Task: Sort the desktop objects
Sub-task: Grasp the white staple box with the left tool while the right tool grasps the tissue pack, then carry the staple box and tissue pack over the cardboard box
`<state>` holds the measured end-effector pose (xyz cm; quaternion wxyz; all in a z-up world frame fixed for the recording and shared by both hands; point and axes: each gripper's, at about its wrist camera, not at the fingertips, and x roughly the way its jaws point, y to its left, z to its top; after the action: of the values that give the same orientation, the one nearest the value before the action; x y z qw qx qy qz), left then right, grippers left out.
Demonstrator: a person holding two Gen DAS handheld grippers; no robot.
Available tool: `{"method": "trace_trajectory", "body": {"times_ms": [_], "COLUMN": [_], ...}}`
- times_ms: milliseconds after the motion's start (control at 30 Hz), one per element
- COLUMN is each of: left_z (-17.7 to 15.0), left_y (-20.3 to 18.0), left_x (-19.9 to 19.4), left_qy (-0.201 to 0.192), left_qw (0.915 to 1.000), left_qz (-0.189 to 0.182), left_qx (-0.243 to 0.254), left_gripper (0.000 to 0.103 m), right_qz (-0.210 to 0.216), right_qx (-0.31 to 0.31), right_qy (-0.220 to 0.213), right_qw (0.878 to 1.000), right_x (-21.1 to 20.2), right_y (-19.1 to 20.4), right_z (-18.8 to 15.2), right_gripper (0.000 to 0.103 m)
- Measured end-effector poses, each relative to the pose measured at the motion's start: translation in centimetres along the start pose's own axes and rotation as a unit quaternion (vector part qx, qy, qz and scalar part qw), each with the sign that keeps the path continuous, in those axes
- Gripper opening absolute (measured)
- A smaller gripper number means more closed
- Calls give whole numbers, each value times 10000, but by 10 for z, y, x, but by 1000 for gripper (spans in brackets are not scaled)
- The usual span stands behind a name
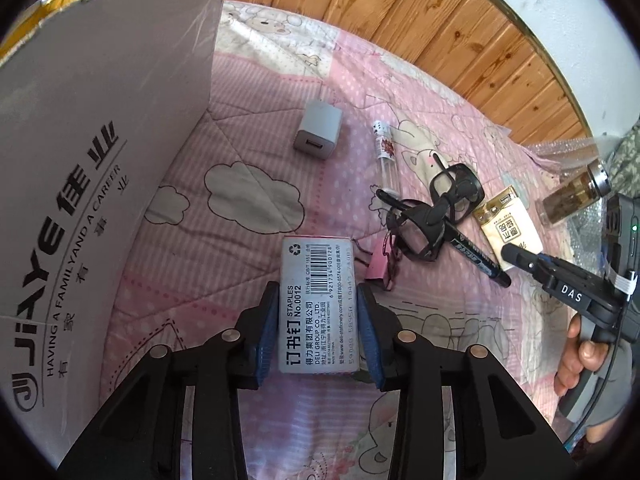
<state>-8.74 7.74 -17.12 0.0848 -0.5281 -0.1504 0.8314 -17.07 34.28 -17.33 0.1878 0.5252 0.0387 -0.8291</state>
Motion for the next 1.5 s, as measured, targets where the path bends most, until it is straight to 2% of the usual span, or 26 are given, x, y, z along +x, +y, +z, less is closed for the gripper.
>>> {"method": "trace_trajectory", "body": {"times_ms": [433, 733, 967, 1500], "left_z": [12, 6, 4, -9], "left_y": [-7, -22, -29, -17], "left_x": [-44, -83, -119, -170], "left_qy": [-318, -585, -829, -1186], "left_qw": [9986, 9978, 9956, 9916], "left_qz": [-417, -291, -382, -388], "left_qx": [-102, 112, 205, 340], "left_gripper": [38, 38, 38, 38], "right_qz": [-15, 86, 110, 261], "right_qx": [202, 137, 28, -57], "right_qy": [-214, -398, -539, -861], "right_qw": [9996, 9991, 9985, 9959], "right_x": [-44, -75, -92, -123], "right_y": [7, 42, 75, 129], "right_z": [-1, -5, -9, -14], "right_gripper": [24, 24, 24, 24]}}
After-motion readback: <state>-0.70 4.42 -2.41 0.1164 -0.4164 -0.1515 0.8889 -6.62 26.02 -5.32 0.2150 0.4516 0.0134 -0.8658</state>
